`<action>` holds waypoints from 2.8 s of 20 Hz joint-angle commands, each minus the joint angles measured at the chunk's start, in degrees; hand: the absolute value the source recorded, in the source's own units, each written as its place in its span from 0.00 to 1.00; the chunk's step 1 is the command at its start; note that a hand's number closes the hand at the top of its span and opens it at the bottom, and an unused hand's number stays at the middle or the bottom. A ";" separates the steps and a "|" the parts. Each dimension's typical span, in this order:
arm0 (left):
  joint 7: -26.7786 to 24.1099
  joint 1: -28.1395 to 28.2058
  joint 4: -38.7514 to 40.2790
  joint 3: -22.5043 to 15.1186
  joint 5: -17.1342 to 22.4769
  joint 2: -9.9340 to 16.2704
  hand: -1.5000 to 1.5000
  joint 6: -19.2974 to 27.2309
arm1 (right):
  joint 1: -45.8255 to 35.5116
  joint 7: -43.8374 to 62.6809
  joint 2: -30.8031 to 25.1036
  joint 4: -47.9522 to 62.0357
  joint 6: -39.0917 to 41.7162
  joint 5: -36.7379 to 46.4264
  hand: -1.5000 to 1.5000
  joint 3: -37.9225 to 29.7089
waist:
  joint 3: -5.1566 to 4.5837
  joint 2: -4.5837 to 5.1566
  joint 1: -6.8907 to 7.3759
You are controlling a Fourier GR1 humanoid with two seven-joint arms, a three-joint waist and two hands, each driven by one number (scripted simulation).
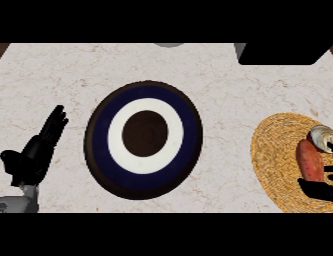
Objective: Pick the sweet potato from the placemat and place it in the plate
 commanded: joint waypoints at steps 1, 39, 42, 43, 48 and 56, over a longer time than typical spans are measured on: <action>-3.42 -0.47 3.50 0.04 -2.21 -1.96 0.50 0.18 | -1.38 -6.24 2.37 5.97 0.56 0.56 1.00 0.40 | 0.57 0.45 0.07; -2.53 0.74 1.47 3.60 -3.71 -2.60 0.50 -1.89 | 37.83 -31.01 13.00 -46.16 -31.37 44.23 1.00 29.39 | 0.51 0.37 -0.17; 1.08 -1.94 1.62 4.03 -3.24 -1.89 0.50 -2.97 | 31.61 -26.30 18.35 -45.85 -24.44 49.38 1.00 31.54 | 0.49 0.47 0.03; 1.01 0.70 -1.43 2.20 -4.14 -3.62 0.50 -1.86 | 31.17 -24.57 18.71 -48.81 -21.10 50.82 1.00 32.06 | 0.49 0.42 0.22; -0.69 -0.04 0.82 2.96 -3.90 -3.51 0.50 -3.38 | 16.80 -18.32 28.06 -45.59 -8.10 56.81 1.00 37.22 | 0.43 0.62 0.68; -2.52 -1.12 4.19 3.96 -5.10 -3.90 0.50 -3.33 | -10.54 1.56 28.35 -26.49 -8.18 52.64 1.00 41.32 | 0.47 0.61 0.91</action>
